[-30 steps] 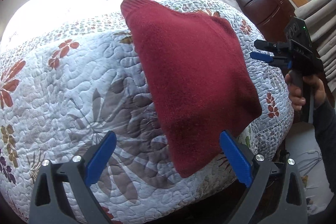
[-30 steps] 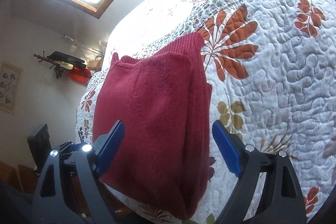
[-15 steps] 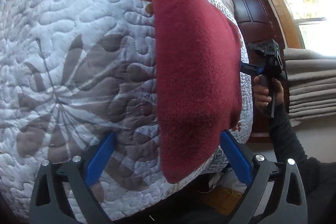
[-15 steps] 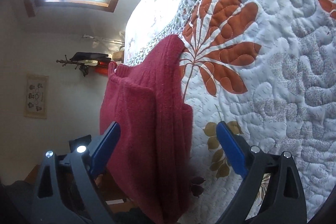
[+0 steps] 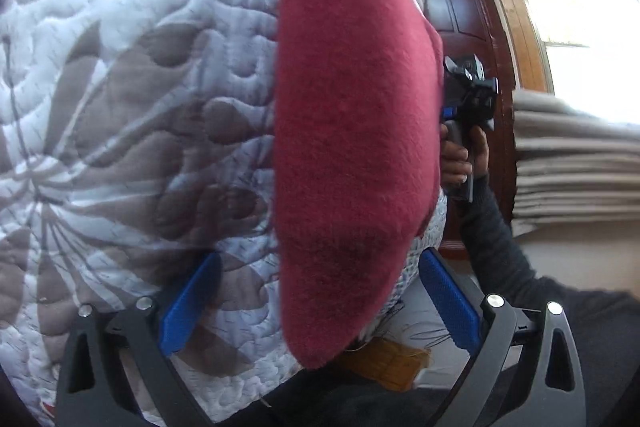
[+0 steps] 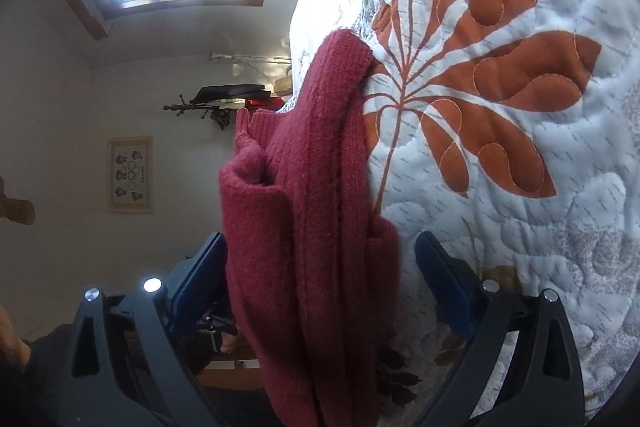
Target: Fold small clothes
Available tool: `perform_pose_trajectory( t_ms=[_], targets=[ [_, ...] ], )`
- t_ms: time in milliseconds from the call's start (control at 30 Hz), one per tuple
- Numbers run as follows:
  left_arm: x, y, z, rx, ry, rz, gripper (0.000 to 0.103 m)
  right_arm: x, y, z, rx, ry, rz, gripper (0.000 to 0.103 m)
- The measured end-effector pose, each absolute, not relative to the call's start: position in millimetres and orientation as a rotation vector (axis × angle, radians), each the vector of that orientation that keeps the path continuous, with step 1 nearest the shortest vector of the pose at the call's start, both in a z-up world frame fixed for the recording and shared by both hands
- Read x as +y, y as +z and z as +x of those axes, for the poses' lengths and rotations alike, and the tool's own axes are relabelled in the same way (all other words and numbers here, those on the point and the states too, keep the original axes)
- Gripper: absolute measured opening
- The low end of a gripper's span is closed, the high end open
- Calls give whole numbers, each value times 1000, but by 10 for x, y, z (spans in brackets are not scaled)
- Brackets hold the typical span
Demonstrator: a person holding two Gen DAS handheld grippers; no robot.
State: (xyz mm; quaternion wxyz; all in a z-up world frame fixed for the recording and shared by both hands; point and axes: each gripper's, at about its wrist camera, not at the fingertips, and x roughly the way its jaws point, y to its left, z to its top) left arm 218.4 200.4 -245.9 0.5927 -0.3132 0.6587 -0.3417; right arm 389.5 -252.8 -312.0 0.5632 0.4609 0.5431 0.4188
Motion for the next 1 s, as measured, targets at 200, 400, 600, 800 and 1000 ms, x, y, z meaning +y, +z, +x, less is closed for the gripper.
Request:
perform_pose_trajectory(
  t_ms=[200,400,600,800,1000],
  targets=[
    [1891,-2625,2194,1497,-876,-824,99,-2560,-3197,3874,1217,1082,1217,100],
    [1884,-2619,2198,1465,-911,-902,99,-2495,-3122,3917,1215,1162,1200,97],
    [1939,-2686,2178,1466,-903,-917,99,-2405,-3079,4057,1243,1165,1150,96],
    [1954,-2702,2183,1486,-859,-922,96,-2344,-3054,4184,1226,1174,1182,68],
    [2040,-2743,2153,1534,-772,-929,48,-2292,-2892,4125,1227,1105,1102,35]
  ],
)
